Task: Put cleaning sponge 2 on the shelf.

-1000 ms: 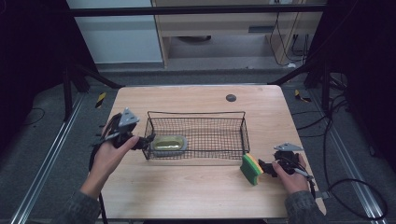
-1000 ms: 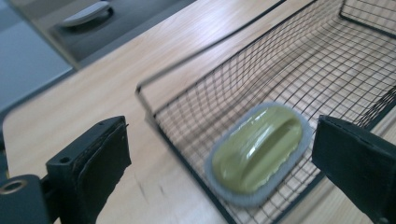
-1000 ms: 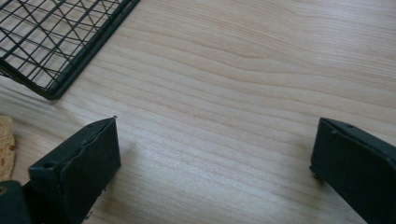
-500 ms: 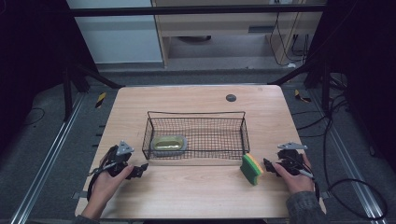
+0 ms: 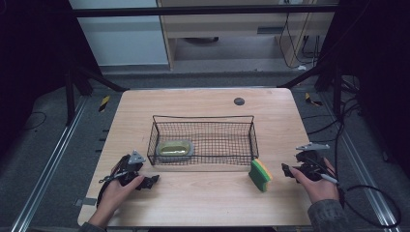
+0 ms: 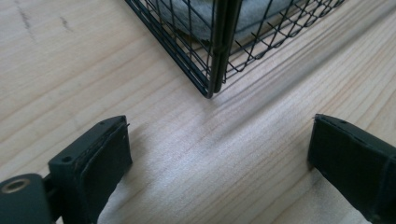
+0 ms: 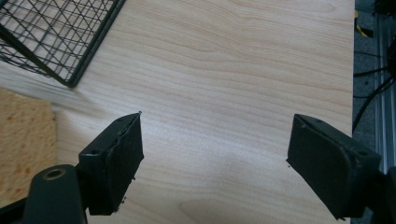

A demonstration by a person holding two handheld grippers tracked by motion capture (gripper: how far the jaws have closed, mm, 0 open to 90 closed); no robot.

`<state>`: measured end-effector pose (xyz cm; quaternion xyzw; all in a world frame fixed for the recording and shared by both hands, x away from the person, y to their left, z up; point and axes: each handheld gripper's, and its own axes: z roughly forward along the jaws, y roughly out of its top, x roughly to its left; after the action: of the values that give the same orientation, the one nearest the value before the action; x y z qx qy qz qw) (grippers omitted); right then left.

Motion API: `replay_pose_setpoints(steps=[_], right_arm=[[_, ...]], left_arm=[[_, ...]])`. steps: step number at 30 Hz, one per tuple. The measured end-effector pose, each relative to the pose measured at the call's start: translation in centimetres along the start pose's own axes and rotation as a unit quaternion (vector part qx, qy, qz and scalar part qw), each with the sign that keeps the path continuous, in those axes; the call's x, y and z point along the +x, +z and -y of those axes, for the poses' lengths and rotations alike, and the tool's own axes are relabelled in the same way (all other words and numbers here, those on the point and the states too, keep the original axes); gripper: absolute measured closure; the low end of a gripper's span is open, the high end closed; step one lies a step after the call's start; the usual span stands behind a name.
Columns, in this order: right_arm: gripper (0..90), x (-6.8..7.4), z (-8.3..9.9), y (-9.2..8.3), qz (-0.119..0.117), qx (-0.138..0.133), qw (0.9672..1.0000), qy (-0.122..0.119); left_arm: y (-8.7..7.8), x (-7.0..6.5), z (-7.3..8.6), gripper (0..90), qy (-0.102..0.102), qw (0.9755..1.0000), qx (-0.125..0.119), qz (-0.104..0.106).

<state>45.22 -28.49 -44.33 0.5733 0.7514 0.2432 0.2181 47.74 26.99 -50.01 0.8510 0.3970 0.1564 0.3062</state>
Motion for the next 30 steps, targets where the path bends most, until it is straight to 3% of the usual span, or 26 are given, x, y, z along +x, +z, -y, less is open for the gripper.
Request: replay_pose_setpoints(steps=[4,8,9,25,30], right_arm=[[15.3,0.8,-0.3,-1.0,0.005,0.025,0.9994,-0.022],[14.1,1.8,-1.3,-2.6,-0.007,0.05,0.9978,-0.042],[15.1,1.9,-1.5,-2.8,-0.009,0.052,0.9976,-0.045],[17.3,2.9,-3.0,-6.0,-0.047,0.031,0.9968,-0.057],[17.8,3.9,-3.3,-6.2,-0.064,0.043,0.9953,-0.058]], left_arm=[[0.2,-0.2,0.3,1.1,-0.003,0.9999,-0.014,-0.002],[0.3,0.0,0.6,0.0,0.001,0.9996,-0.028,0.001],[0.5,0.1,0.8,0.0,0.007,0.9991,-0.041,0.008],[0.5,0.1,0.8,0.0,0.008,0.999,-0.043,0.009],[0.4,0.1,0.9,0.0,0.006,0.999,-0.043,0.007]])
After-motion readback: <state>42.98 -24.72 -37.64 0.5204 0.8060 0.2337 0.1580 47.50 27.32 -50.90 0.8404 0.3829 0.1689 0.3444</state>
